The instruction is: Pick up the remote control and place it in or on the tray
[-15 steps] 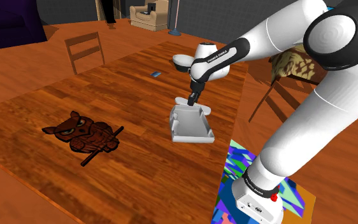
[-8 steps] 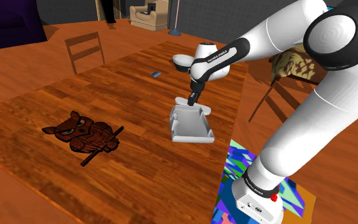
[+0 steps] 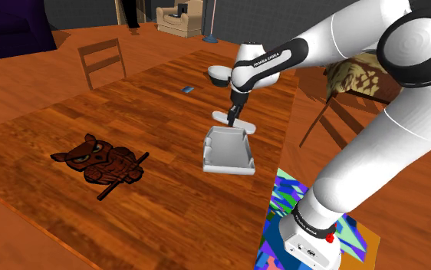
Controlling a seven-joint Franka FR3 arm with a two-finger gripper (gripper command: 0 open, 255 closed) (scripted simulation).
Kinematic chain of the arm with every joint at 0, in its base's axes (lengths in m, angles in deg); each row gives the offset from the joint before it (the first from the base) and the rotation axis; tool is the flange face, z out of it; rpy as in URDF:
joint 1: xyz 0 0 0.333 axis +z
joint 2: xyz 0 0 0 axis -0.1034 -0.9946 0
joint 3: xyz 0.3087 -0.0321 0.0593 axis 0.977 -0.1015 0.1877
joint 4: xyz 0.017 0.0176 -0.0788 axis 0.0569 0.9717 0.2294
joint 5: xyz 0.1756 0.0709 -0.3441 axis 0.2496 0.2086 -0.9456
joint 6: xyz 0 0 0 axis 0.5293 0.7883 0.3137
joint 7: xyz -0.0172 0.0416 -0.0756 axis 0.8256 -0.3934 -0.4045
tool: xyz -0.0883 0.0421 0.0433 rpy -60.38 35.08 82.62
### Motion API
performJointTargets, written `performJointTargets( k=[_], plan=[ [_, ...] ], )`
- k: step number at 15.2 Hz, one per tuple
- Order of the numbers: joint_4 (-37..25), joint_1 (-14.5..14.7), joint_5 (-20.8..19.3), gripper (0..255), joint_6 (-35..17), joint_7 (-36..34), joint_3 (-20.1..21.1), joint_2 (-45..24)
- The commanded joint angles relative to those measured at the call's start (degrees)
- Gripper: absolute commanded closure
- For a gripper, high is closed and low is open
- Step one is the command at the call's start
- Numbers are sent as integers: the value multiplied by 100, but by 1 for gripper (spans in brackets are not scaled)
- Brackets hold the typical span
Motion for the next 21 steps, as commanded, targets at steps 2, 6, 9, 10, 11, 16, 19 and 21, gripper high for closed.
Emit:
performJointTargets(
  k=[2, 6, 9, 10, 11, 16, 19, 21],
  plan=[
    [-105, -2, -9, 255, 228, 1, 3, 123],
    [-266, -2, -19, 255, 552, -4, 11, 286],
    [-401, -1, -25, 255, 794, -6, 19, 394],
    [-448, -1, -26, 255, 874, -7, 21, 427],
    [-496, -1, -27, 255, 954, -7, 23, 459],
    [-755, 1, -31, 255, 1352, -7, 35, 598],
    [-924, 3, -31, 255, 1588, -6, 42, 666],
    [-1042, 4, -31, 255, 1745, -5, 46, 704]
  ],
)
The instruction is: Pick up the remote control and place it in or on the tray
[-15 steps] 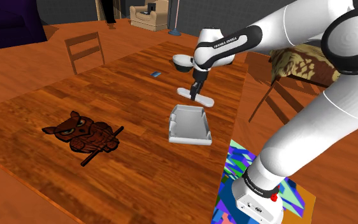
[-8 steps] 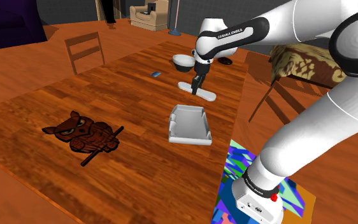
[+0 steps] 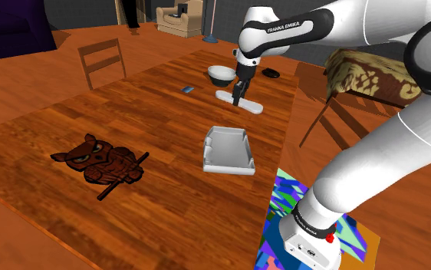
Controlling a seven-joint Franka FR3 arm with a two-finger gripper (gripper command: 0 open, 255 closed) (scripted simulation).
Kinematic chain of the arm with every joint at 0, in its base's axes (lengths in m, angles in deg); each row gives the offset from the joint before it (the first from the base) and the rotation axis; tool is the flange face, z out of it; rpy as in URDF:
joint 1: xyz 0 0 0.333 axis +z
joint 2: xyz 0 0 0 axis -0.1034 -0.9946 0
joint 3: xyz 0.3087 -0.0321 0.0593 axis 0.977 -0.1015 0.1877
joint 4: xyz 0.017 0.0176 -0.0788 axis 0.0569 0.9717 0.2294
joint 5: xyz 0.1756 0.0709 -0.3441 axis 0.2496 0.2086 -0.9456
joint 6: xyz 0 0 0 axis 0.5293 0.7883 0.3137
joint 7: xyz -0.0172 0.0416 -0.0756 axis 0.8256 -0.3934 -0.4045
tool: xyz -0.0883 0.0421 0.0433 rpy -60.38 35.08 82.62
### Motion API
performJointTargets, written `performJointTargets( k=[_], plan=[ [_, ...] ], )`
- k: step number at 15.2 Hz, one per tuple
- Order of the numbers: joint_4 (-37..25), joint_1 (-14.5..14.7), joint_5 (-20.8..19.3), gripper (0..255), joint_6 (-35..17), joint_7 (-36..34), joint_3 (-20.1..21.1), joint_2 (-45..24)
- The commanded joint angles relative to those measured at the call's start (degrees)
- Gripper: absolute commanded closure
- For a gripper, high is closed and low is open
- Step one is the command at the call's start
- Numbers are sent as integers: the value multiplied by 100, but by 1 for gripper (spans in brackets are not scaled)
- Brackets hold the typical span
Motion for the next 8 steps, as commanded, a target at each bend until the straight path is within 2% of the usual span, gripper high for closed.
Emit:
performJointTargets(
  k=[1, 5, 8],
  plan=[
    [-126, -2, -2, 255, 164, 8, 0, 37],
    [-338, 0, 0, 255, 425, 11, 7, 87],
    [104, 123, 26, 255, 467, -330, 232, 558]
  ],
)
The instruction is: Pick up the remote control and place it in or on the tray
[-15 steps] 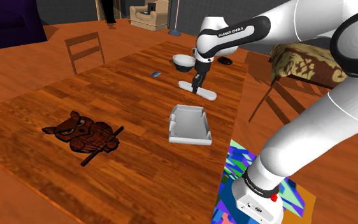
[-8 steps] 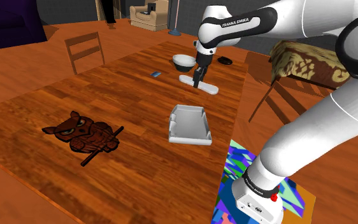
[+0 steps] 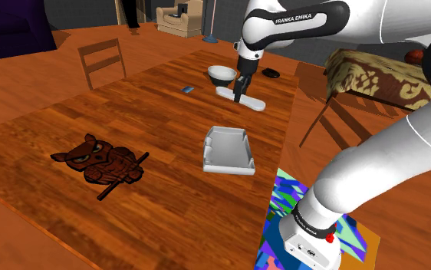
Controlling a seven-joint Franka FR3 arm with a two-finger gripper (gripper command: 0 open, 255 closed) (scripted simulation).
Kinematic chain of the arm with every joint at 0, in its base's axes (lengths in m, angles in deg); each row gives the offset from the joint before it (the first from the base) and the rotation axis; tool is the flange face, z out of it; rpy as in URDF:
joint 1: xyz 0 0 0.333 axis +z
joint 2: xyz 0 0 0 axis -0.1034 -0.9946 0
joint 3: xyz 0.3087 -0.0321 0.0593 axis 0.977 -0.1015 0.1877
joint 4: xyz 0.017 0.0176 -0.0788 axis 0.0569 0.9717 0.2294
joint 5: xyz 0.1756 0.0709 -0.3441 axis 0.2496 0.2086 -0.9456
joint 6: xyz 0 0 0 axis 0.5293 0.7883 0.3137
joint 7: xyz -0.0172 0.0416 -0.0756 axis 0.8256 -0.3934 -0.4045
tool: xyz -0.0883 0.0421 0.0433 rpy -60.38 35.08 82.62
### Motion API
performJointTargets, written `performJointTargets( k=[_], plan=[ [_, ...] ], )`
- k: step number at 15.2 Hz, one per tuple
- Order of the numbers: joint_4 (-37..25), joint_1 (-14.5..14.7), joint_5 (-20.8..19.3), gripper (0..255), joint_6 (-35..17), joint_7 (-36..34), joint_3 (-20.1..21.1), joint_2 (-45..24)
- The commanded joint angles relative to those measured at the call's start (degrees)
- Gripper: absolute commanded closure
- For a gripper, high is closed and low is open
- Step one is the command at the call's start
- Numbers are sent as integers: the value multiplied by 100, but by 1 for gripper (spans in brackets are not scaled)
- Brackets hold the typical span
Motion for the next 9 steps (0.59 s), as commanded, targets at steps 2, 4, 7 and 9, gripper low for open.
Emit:
performJointTargets(
  k=[2, 4, 7, 9],
  plan=[
    [380, 128, 57, 255, 55, -336, 231, 427],
    [618, 220, 122, 255, 110, -564, 400, 713],
    [927, 374, 255, 255, 210, -911, 666, 1115],
    [1100, 487, 365, 255, 286, -1146, 853, 1362]
  ],
)
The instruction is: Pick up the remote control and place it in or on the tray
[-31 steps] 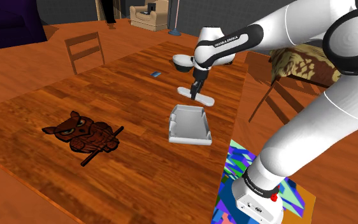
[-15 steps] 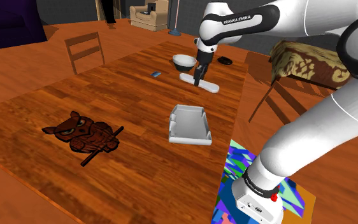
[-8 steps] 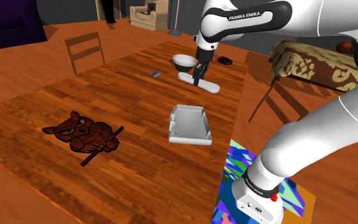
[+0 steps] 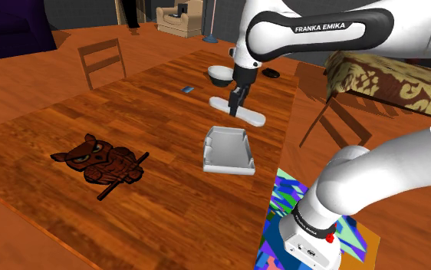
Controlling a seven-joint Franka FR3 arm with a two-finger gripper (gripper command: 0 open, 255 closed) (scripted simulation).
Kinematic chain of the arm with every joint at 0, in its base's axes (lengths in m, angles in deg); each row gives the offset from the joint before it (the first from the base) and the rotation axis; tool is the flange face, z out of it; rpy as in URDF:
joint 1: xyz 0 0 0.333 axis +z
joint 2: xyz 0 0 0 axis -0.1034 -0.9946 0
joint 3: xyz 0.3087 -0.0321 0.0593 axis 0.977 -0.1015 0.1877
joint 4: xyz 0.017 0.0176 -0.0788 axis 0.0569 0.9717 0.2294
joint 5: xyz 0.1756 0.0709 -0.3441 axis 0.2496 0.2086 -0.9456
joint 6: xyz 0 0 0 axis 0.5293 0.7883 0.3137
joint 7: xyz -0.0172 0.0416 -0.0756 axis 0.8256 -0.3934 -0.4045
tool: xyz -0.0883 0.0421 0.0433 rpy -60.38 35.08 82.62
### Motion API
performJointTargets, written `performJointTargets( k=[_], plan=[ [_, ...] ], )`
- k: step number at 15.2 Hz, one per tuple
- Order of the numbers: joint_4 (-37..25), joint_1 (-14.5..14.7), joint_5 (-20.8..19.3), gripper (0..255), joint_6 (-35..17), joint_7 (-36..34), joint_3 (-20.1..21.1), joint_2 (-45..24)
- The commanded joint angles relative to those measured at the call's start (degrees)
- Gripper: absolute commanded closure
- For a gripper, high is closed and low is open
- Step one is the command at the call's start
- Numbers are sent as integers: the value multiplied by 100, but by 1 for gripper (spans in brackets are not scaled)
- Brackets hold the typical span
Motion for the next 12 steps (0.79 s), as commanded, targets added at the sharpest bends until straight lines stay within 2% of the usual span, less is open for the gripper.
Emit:
performJointTargets(
  k=[1, 2, 12],
  plan=[
    [185, 111, 110, 255, 66, -235, 181, 248],
    [275, 193, 195, 255, 119, -393, 307, 393],
    [948, 202, 217, 255, -698, -406, 346, 249]
  ],
)
